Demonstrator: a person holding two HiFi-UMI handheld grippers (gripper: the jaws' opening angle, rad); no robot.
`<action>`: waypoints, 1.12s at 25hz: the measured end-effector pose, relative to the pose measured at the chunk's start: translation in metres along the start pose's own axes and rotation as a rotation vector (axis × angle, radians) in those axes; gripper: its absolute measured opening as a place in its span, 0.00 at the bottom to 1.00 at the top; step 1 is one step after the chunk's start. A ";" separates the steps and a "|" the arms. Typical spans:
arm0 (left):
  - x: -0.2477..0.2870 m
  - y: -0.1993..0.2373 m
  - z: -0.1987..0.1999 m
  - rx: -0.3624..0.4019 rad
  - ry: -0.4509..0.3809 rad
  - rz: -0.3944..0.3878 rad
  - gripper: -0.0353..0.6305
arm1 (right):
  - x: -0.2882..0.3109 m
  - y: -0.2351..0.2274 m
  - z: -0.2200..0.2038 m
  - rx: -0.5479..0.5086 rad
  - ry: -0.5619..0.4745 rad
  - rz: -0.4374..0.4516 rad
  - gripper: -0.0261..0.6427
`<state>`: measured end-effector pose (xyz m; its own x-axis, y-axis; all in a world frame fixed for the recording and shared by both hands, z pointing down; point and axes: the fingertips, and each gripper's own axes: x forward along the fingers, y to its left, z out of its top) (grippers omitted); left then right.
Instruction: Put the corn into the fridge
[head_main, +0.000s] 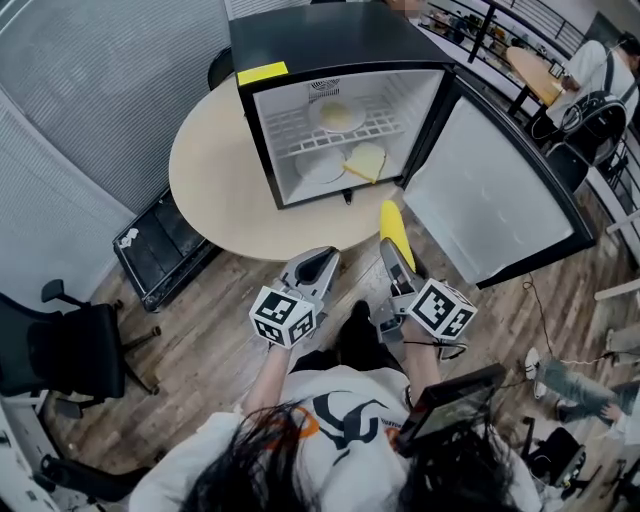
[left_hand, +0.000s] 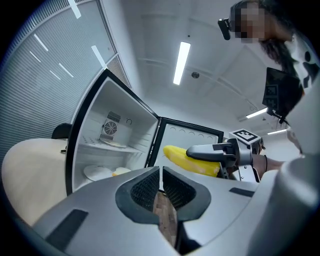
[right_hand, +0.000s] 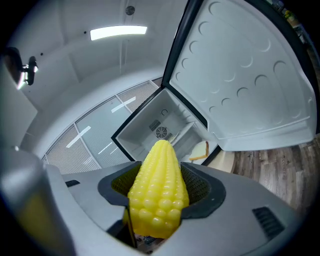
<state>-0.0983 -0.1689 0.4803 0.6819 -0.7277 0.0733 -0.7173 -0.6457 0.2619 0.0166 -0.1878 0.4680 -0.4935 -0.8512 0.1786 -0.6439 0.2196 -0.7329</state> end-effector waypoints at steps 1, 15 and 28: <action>0.005 0.001 0.000 0.001 0.001 0.001 0.07 | 0.003 -0.003 0.003 0.001 0.003 0.002 0.42; 0.087 0.042 0.021 0.028 0.026 0.049 0.07 | 0.090 -0.032 0.078 -0.090 -0.001 0.037 0.42; 0.132 0.079 0.026 0.028 0.051 0.117 0.07 | 0.200 -0.046 0.113 -0.182 0.038 0.041 0.42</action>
<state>-0.0686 -0.3220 0.4854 0.5990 -0.7865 0.1504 -0.7957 -0.5636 0.2216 0.0135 -0.4226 0.4629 -0.5410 -0.8219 0.1782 -0.7163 0.3393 -0.6098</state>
